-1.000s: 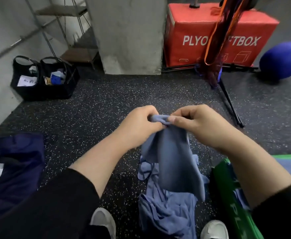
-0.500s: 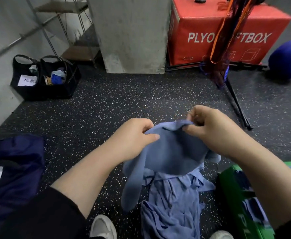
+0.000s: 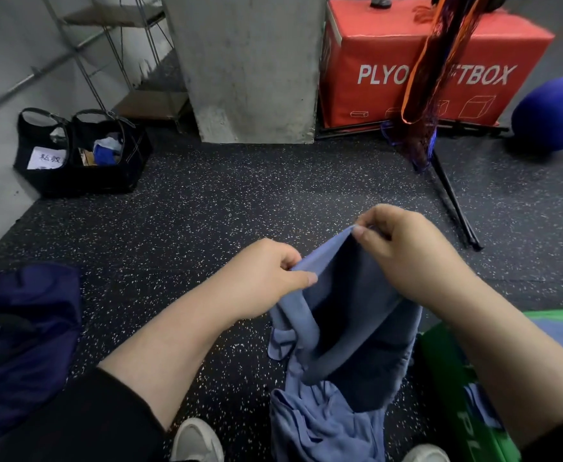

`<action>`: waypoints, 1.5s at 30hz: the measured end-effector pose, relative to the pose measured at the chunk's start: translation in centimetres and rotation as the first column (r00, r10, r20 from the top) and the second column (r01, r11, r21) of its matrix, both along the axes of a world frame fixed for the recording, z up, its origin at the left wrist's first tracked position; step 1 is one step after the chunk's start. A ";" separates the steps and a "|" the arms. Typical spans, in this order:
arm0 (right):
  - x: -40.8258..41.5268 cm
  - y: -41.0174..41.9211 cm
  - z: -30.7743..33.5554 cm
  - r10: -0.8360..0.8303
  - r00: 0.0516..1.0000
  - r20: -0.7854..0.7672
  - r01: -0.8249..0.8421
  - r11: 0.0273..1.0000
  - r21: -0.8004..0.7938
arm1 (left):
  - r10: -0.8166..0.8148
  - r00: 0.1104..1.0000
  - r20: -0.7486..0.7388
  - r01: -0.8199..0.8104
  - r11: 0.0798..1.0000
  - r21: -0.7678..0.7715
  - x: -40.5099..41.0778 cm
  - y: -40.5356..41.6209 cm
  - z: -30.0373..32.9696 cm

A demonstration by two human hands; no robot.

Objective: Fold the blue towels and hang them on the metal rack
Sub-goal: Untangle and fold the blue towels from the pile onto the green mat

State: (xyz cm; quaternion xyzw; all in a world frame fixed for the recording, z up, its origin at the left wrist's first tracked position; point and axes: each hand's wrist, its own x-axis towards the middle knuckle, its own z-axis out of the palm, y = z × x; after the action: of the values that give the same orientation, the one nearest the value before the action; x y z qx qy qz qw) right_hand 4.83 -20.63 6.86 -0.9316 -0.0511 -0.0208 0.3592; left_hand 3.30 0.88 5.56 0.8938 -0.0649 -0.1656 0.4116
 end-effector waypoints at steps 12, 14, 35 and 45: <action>-0.7 1.0 -0.5 0.367 0.917 -0.155 -0.373 0.928 -0.009 | -0.130 0.976 0.174 0.130 0.991 0.013 -0.5 -0.6 1.1; -0.7 1.0 -0.6 0.368 0.918 -0.147 -0.371 0.928 0.006 | -0.146 0.976 0.163 0.142 0.989 0.033 -0.4 -0.5 1.3; -0.3 0.4 -0.2 0.204 0.971 -0.123 -0.209 0.978 -0.029 | -0.015 0.997 0.070 0.018 0.999 -0.032 -0.5 0.6 0.6; -1.2 1.9 -0.6 0.355 0.923 -0.149 -0.360 0.933 -0.005 | -0.008 0.997 0.079 0.020 0.989 -0.143 -0.6 -0.2 0.8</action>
State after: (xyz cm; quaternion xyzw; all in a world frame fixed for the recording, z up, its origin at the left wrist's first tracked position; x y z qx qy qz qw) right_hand 3.59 -18.70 6.25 -0.9113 -0.1939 0.1141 0.3447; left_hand 2.69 0.73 6.38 0.8671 -0.0990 -0.1284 0.4711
